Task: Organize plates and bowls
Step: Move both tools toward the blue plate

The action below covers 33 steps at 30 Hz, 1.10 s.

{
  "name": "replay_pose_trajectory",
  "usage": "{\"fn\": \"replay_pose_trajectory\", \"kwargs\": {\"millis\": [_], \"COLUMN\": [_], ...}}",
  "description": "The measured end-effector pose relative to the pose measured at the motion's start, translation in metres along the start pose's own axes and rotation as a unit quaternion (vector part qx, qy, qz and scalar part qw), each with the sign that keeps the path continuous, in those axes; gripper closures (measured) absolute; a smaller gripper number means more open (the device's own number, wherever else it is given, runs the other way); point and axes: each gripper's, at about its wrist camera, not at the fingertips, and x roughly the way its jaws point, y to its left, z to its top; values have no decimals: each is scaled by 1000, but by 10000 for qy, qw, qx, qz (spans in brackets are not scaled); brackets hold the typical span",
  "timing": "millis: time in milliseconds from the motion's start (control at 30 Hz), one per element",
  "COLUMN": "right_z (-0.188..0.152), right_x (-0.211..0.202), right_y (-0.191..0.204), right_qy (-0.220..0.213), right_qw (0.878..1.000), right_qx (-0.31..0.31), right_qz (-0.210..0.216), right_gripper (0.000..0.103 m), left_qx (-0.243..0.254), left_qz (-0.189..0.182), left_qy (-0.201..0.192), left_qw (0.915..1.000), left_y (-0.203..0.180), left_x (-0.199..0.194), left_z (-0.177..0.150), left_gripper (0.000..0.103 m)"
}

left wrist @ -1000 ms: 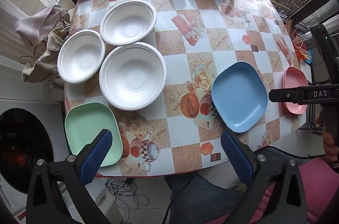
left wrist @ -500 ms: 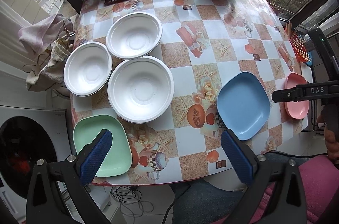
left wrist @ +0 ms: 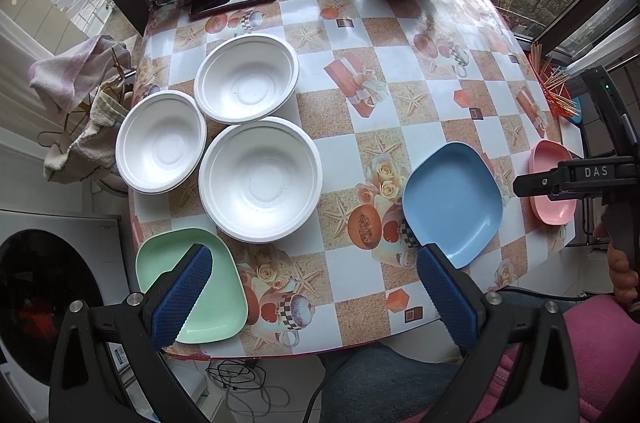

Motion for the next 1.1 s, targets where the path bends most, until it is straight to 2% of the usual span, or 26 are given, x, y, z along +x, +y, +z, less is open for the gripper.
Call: {"fn": "replay_pose_trajectory", "kwargs": {"millis": [500,1100], "right_z": [-2,-25], "right_x": [-6,-4], "right_y": [-6,9], "right_qy": [-84,234], "right_qw": [9997,9931], "right_qx": [72,-132], "right_qz": [-211,-1144], "right_gripper": [1,1], "left_qx": [-148,-640], "left_qz": [-337,-1482], "left_qy": [-121,-223], "left_qw": [9992,9866], "left_y": [5,21], "left_x": [1,23], "left_z": [-6,-11], "left_gripper": [0,0]}}
